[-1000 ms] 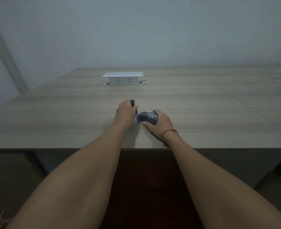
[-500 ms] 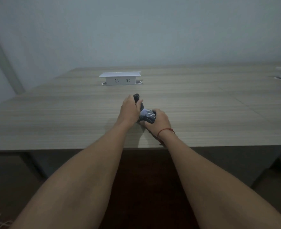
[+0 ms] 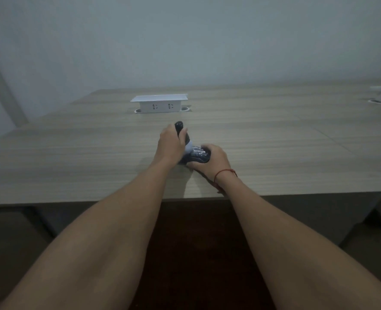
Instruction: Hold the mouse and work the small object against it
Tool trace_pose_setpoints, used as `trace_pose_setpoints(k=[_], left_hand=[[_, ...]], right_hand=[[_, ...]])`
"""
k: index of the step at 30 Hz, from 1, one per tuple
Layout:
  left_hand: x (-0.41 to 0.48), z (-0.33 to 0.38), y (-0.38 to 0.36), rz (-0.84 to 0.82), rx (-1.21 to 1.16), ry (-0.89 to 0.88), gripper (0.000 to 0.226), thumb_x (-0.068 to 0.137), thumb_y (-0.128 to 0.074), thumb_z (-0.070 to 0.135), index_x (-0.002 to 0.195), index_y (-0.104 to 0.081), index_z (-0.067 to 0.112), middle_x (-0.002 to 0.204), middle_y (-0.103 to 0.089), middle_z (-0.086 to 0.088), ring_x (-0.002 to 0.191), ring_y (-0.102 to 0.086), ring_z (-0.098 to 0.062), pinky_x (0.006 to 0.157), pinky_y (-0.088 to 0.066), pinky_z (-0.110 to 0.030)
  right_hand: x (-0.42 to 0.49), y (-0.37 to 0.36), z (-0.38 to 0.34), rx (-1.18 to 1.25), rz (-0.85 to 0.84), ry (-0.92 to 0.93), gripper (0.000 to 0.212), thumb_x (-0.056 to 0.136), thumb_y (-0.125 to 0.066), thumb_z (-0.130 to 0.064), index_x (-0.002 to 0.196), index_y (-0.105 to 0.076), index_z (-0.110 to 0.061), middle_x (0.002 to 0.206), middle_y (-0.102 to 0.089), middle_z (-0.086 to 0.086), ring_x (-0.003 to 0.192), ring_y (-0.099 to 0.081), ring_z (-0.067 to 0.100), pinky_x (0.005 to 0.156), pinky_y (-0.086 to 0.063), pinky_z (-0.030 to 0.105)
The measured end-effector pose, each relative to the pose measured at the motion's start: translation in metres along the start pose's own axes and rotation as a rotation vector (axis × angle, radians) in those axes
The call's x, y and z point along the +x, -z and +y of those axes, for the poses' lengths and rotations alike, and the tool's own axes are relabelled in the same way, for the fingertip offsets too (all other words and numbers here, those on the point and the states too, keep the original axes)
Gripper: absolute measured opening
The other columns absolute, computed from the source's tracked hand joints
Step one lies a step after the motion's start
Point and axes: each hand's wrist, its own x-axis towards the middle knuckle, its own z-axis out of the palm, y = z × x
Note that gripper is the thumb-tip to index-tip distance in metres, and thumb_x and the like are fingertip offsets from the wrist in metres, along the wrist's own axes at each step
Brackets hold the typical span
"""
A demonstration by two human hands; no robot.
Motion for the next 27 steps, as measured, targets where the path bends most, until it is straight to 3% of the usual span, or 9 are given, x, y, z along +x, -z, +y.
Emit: trace_pose_setpoints(k=[3,6,10,12,16,23,27], left_hand=[[-0.005,-0.002,-0.001,-0.029,0.085,0.075,0.035,0.097,-0.052,0.027,0.114,-0.051,-0.003,0.118,-0.056,-0.022,0.107,-0.056,-0.036,0.087,-0.046,-0.04],[-0.002,-0.01,0.004,-0.068,0.183,0.088,0.036,0.097,-0.053,0.026,0.115,-0.052,-0.005,0.12,-0.055,-0.025,0.108,-0.055,-0.038,0.084,-0.043,-0.038],[0.007,-0.008,0.015,-0.034,0.142,0.039,0.036,0.099,-0.049,0.026,0.106,-0.058,-0.008,0.108,-0.061,-0.024,0.094,-0.056,-0.034,0.073,-0.033,-0.029],[0.012,0.005,0.018,0.009,0.052,0.006,0.033,0.099,-0.048,0.025,0.103,-0.06,-0.005,0.098,-0.06,-0.017,0.084,-0.051,-0.024,0.071,-0.033,-0.029],[0.011,0.009,0.003,-0.065,0.045,-0.067,0.029,0.098,-0.05,0.026,0.1,-0.06,-0.001,0.099,-0.063,-0.017,0.087,-0.057,-0.026,0.072,-0.04,-0.03],[-0.005,-0.008,0.001,-0.003,0.142,0.092,0.031,0.098,-0.049,0.024,0.111,-0.057,-0.004,0.113,-0.06,-0.021,0.104,-0.058,-0.035,0.085,-0.046,-0.039],[0.003,-0.013,0.011,-0.013,0.128,0.072,0.035,0.096,-0.054,0.028,0.102,-0.062,-0.005,0.105,-0.064,-0.025,0.096,-0.061,-0.037,0.073,-0.042,-0.033]], right_hand=[[-0.002,0.002,-0.001,0.04,0.003,-0.004,0.07,0.066,-0.085,-0.031,0.126,-0.055,-0.014,0.123,-0.058,0.004,0.11,-0.057,0.021,0.097,-0.049,0.039],[-0.003,0.002,-0.001,0.063,0.006,-0.006,0.068,0.065,-0.086,-0.032,0.124,-0.056,-0.016,0.121,-0.058,0.002,0.107,-0.057,0.019,0.095,-0.051,0.039],[-0.003,0.002,-0.001,0.093,-0.002,-0.012,0.068,0.065,-0.086,-0.03,0.125,-0.056,-0.017,0.121,-0.06,0.002,0.107,-0.058,0.019,0.094,-0.052,0.041],[-0.002,0.003,-0.001,0.108,-0.005,-0.025,0.074,0.065,-0.087,-0.029,0.13,-0.053,-0.017,0.126,-0.059,0.002,0.112,-0.057,0.02,0.098,-0.049,0.041],[-0.002,0.003,-0.001,0.176,-0.026,-0.047,0.09,0.063,-0.088,-0.024,0.139,-0.042,-0.019,0.13,-0.058,0.003,0.115,-0.056,0.021,0.1,-0.049,0.042],[-0.003,0.003,-0.001,0.165,-0.023,-0.05,0.089,0.062,-0.088,-0.029,0.138,-0.043,-0.021,0.135,-0.056,0.001,0.118,-0.055,0.019,0.1,-0.049,0.043],[-0.003,0.003,-0.002,0.166,-0.018,-0.055,0.087,0.062,-0.088,-0.03,0.137,-0.044,-0.022,0.133,-0.057,0.001,0.117,-0.055,0.02,0.099,-0.05,0.044]])
